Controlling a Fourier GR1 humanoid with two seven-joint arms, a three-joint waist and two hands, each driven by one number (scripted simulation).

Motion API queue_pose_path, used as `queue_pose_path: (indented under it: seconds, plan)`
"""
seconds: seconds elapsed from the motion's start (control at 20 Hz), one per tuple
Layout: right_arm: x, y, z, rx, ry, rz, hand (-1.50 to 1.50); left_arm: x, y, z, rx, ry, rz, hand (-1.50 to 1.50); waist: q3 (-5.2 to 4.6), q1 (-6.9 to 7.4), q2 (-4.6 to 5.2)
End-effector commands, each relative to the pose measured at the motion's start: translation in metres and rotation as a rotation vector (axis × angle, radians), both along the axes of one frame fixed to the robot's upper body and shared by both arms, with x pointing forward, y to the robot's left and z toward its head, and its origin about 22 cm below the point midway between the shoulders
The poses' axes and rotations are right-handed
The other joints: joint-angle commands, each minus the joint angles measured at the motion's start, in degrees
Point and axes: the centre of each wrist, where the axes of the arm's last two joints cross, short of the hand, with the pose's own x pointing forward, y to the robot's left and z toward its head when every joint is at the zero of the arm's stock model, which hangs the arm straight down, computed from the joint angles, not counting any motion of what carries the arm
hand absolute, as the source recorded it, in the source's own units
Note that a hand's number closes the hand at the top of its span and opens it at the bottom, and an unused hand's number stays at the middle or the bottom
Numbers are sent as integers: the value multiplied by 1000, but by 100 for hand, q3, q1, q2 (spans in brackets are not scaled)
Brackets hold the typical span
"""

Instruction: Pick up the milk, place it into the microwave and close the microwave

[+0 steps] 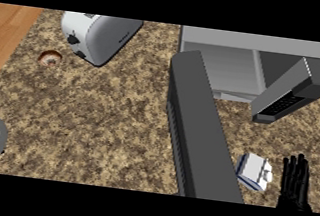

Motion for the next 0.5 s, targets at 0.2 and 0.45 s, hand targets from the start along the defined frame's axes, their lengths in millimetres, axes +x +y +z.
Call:
queue_pose_path:
  seconds: [0.2,0.45]
  plan:
    - [-5,-8,-26,-60,9,55,-150,-5,18,-4,-3,-5,-1,-150,-1,9,2]
    - [24,-18,-37,-30,-19,38,-150,3,9,4,2,-24,-14,-150,1,6,5]
